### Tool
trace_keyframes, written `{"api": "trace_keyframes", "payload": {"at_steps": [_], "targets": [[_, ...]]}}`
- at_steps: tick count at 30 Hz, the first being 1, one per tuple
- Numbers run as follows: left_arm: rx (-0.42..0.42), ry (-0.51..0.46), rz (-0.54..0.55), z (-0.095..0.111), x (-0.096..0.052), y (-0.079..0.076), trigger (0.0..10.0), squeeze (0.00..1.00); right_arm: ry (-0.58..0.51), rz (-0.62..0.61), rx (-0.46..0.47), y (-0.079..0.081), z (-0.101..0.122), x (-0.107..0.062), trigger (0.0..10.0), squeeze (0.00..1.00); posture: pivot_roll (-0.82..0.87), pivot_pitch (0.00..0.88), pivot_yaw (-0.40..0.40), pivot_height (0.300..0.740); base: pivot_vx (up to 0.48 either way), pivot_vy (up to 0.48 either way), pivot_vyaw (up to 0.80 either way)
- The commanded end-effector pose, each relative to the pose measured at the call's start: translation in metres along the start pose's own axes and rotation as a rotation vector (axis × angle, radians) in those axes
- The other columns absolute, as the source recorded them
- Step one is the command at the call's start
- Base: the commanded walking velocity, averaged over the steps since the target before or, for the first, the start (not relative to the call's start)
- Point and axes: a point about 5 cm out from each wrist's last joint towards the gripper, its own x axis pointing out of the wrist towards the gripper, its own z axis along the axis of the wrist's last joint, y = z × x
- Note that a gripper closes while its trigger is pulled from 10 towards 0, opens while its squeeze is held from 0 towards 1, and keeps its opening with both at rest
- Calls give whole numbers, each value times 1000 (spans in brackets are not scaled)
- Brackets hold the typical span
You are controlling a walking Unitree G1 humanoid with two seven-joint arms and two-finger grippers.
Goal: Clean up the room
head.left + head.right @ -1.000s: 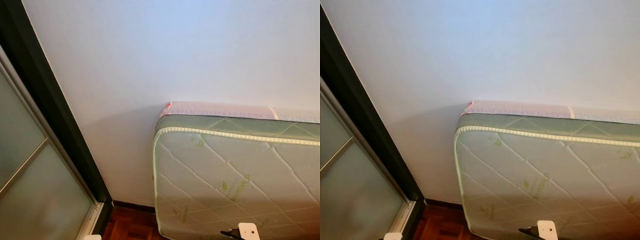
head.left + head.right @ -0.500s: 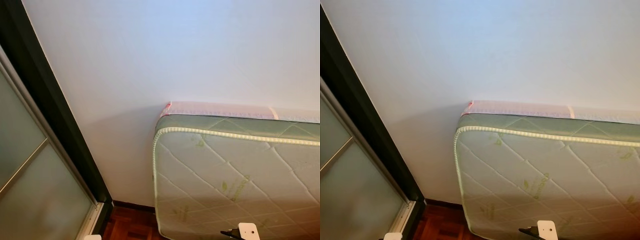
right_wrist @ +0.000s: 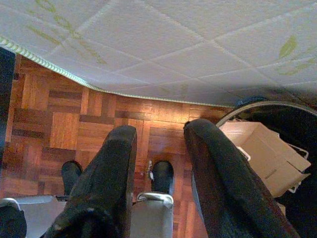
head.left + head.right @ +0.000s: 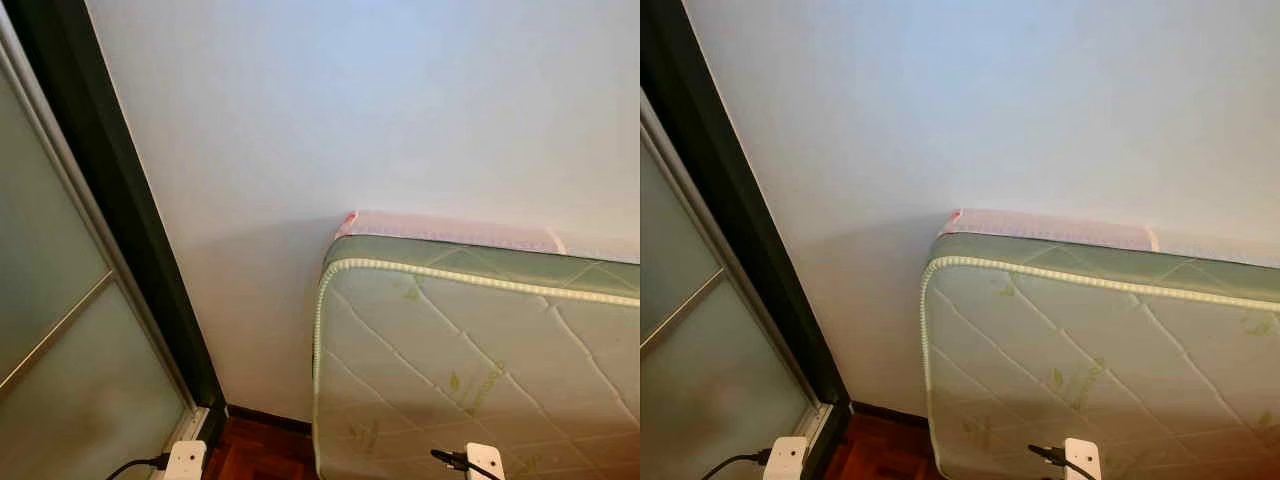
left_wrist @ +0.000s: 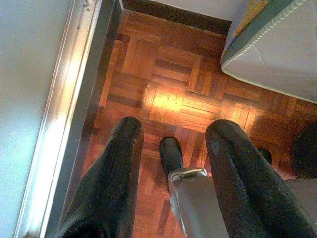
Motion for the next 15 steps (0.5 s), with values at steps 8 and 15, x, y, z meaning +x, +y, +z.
{"api": "trace_keyframes", "payload": {"at_steps": [8,15], "targets": [[-3,14,5,-4,-1,3,10000,0,36,1,-4,-1,-4,0,10000,0,33,0,-21,740,0,0,-455],[17,11,14,-3,-1,3,10000,0,45,3,-12,-1,-4,0,10000,0,35,0,-25,740,0,-122,-787]]}}
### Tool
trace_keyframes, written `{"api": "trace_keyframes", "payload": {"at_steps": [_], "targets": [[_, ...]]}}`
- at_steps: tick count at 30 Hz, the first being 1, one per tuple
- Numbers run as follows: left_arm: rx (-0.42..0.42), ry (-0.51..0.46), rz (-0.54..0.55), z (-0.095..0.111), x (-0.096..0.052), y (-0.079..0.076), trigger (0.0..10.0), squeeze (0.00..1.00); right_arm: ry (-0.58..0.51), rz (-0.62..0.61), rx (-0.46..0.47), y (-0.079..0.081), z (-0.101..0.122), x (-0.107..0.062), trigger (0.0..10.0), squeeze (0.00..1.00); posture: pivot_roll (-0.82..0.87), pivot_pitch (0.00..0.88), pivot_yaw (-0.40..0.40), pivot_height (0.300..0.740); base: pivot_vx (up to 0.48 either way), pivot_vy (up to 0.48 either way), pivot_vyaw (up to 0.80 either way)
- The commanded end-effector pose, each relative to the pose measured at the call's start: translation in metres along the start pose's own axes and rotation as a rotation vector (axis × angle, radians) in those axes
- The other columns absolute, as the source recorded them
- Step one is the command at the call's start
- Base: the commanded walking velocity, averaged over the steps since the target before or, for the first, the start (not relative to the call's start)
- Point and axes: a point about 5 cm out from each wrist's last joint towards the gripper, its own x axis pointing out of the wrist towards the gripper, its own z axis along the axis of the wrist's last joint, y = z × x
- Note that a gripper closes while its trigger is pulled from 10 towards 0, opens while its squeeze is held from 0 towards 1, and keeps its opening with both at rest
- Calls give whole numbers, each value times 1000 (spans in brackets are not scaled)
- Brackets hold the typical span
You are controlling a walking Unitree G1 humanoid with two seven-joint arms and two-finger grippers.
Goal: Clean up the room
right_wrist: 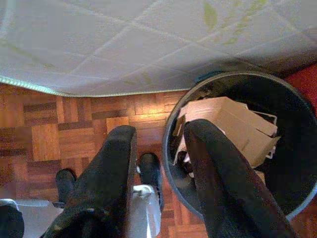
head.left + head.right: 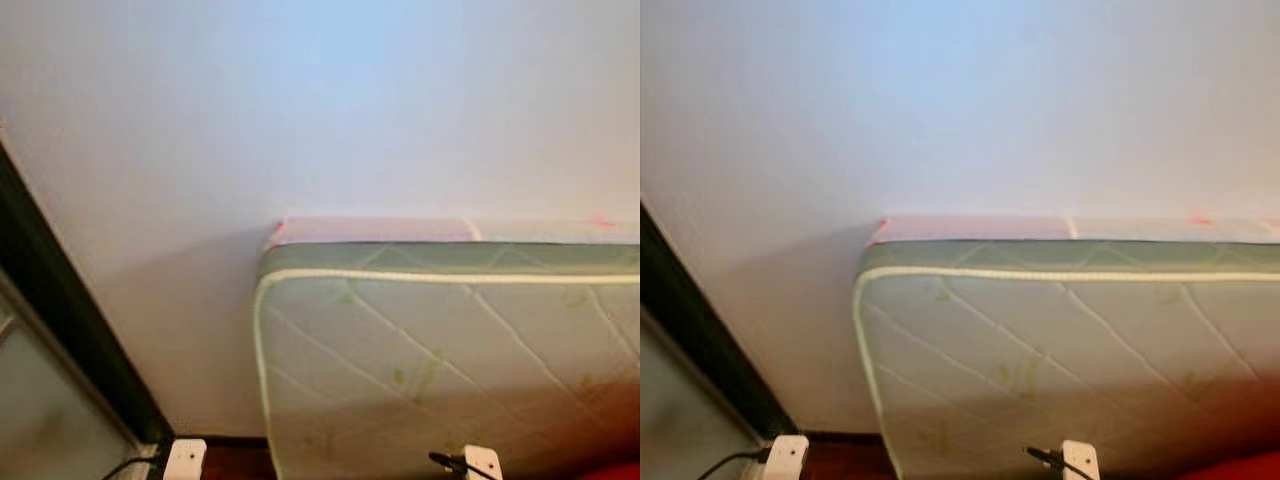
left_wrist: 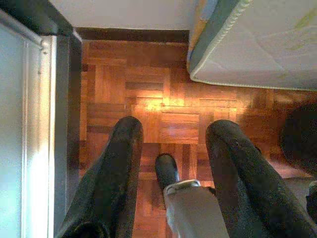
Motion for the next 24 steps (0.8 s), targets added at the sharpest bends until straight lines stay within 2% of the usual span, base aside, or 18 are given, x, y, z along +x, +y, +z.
{"api": "trace_keyframes", "payload": {"at_steps": [1,7,8,10,13,24], "targets": [[3,11,6,-3,0,1,10000,0,11,-5,-2,-2,-1,0,10000,0,35,0,-25,740,0,0,-788],[6,7,-3,-2,-1,1,10000,0,18,-1,-11,-1,-2,0,10000,0,34,0,-23,740,0,0,-788],[46,8,-10,-1,0,1,10000,0,19,1,-12,-1,-2,0,10000,0,34,0,-23,740,0,0,-788],[74,9,-10,-1,0,2,10000,0,20,2,-15,-1,-2,0,10000,0,35,0,-24,740,0,-240,-784],[32,7,-1,-2,-1,2,10000,0,21,4,-17,-1,-2,0,10000,0,35,0,-23,740,0,-129,-785],[38,7,-11,-2,0,0,10000,0,23,5,-22,-2,-2,0,10000,0,32,0,-26,740,0,0,-786]]}}
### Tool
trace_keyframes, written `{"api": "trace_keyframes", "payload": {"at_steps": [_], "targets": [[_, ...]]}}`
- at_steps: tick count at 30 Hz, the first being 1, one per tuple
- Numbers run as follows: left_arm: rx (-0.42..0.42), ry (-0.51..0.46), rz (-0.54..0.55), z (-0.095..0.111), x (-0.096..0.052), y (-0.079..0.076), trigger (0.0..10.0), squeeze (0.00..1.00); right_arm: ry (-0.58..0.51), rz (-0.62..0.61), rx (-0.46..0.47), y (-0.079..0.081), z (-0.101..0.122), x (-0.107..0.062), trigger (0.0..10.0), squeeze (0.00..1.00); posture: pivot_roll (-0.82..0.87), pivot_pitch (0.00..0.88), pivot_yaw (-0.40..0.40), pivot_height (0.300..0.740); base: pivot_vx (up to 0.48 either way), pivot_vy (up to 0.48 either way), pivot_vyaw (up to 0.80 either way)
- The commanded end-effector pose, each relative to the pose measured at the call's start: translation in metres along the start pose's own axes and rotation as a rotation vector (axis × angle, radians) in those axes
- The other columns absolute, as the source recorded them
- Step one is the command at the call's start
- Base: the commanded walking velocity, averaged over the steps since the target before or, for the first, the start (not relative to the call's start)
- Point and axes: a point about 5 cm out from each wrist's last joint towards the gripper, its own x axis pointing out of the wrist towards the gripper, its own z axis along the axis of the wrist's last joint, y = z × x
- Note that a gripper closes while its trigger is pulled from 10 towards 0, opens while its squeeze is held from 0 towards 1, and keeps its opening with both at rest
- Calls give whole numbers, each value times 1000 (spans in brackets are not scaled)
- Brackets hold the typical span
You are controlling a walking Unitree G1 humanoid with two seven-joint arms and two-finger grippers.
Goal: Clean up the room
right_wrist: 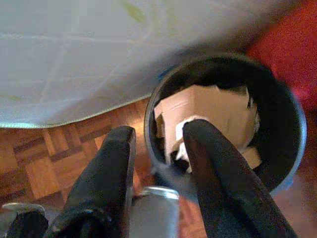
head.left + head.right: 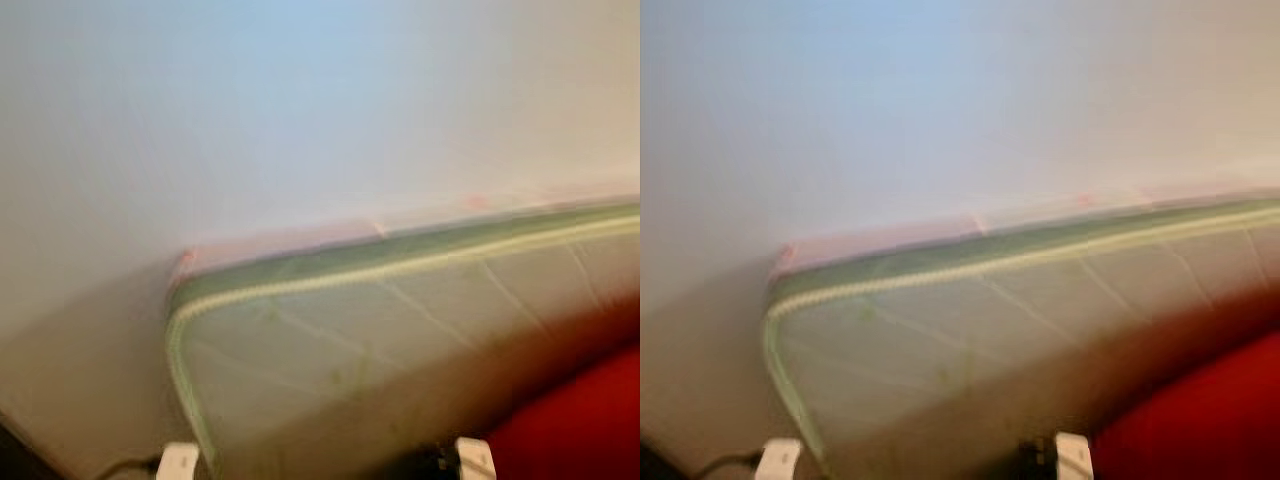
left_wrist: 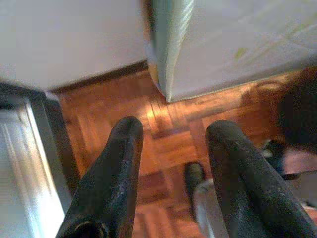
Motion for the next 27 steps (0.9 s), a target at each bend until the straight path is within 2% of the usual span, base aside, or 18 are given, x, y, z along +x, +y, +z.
{"api": "trace_keyframes", "payload": {"at_steps": [1,27], "targets": [[5,-2,-23,2,2,-8,10000,0,25,-23,0,-8,-7,-2,10000,0,32,0,-26,740,0,0,-788],[55,4,-37,1,1,-8,10000,0,34,-18,-9,-7,-10,-2,10000,0,36,0,-20,740,0,0,-786]]}}
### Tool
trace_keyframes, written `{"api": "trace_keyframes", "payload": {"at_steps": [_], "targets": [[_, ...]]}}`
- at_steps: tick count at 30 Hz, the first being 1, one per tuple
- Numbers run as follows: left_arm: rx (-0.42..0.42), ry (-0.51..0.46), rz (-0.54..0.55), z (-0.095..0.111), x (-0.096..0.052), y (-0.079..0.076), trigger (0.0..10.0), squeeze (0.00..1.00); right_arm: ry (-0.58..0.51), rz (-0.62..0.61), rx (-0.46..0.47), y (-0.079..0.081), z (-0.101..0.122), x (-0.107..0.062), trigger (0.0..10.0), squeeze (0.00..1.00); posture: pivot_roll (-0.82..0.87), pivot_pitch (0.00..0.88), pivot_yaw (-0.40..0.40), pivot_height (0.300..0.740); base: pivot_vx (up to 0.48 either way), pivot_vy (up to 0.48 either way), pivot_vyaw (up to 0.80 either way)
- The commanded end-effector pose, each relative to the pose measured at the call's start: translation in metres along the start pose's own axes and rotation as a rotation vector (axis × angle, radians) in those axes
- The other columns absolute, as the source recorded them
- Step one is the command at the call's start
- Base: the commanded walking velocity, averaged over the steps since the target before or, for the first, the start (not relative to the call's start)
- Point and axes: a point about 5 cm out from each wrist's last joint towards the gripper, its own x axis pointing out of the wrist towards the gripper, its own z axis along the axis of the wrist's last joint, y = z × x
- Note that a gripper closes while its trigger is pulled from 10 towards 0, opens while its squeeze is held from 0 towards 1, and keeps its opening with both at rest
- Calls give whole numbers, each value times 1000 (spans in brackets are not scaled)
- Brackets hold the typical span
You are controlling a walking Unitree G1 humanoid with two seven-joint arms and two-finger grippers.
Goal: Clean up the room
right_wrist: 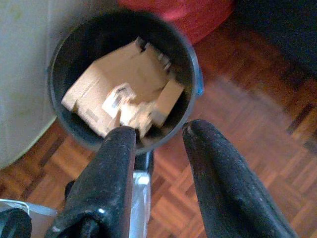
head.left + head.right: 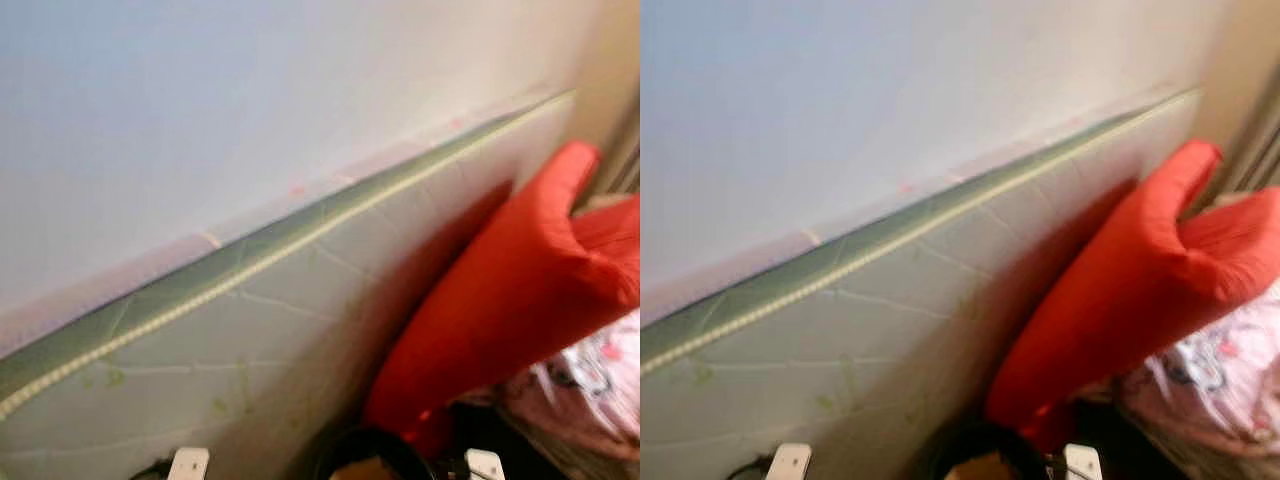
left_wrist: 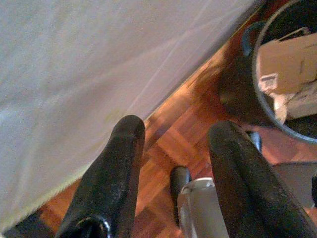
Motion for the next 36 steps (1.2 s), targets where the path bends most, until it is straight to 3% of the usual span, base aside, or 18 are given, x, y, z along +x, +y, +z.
{"api": "trace_keyframes", "payload": {"at_steps": [1,8,25,32,36], "targets": [[46,-19,-1,8,0,3,10000,0,7,7,-6,3,-2,1,10000,0,36,0,-20,740,0,0,-781],[63,-24,-1,9,0,3,10000,0,-13,-4,23,3,-1,0,10000,0,36,0,-21,740,0,0,-331],[68,-26,0,11,0,4,10000,0,-14,-20,34,2,0,1,10000,0,32,0,-20,740,0,-322,0],[66,-26,-2,11,1,3,10000,0,-9,-19,25,2,0,1,10000,0,31,0,-22,740,0,-322,-760],[66,-25,-2,11,1,3,10000,0,-19,-23,29,2,1,1,10000,0,30,0,-22,740,0,-324,0]]}}
